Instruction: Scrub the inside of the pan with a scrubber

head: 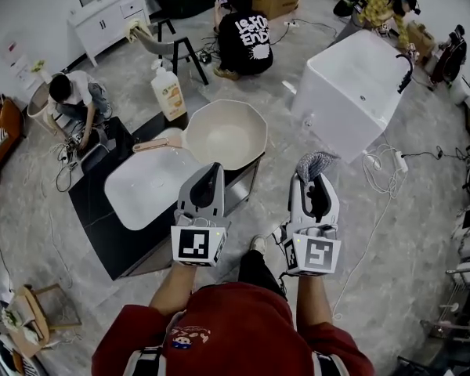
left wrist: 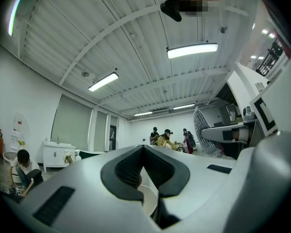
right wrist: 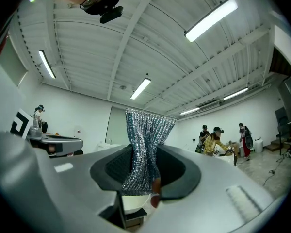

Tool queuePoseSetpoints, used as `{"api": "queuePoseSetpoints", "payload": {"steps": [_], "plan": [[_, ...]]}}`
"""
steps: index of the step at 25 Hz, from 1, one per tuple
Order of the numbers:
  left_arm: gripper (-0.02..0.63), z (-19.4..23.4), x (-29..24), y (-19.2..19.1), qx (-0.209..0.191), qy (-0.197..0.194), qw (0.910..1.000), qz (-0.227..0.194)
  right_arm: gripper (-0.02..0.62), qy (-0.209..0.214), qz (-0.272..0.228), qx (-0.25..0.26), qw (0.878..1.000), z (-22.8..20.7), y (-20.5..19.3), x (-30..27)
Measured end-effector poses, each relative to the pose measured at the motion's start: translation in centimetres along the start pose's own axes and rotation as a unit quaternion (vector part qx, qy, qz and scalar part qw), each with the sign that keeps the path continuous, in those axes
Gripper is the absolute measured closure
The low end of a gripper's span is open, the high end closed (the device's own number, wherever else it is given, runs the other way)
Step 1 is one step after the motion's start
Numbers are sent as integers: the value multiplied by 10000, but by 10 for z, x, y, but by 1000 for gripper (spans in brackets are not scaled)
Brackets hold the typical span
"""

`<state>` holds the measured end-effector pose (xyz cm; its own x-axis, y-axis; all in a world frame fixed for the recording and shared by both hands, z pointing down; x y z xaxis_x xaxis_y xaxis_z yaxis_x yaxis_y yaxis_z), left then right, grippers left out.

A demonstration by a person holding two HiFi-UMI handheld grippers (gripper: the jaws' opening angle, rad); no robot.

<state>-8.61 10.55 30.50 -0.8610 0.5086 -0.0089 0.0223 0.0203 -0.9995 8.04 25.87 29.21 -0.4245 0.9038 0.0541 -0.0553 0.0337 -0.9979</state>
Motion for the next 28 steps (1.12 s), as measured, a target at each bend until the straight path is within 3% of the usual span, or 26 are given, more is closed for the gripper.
{"api": "queuePoseSetpoints", "payload": {"steps": [17, 22, 28], "plan": [[600, -24, -183, 13, -150, 216, 9993, 257, 437, 185, 142, -403, 9989, -126, -21, -151], [600, -24, -208, 11, -167, 416, 9984, 350, 437, 340, 188, -516, 9979, -147, -30, -178], [600, -5, -214, 5, -149, 742, 9961, 457, 437, 604, 277, -602, 9960, -141, -37, -205]]}}
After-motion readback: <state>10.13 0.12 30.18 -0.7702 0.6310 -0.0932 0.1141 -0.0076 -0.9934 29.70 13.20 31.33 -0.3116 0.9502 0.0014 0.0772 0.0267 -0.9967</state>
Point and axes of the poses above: the fingertips, and each gripper's own axes: x backward along the fingers, z to its left, y out of its top, the point moved 8 cm from there along x, backward along the fingers, and after that the axes turned 7 degrees about z, right-handed, at the moved point
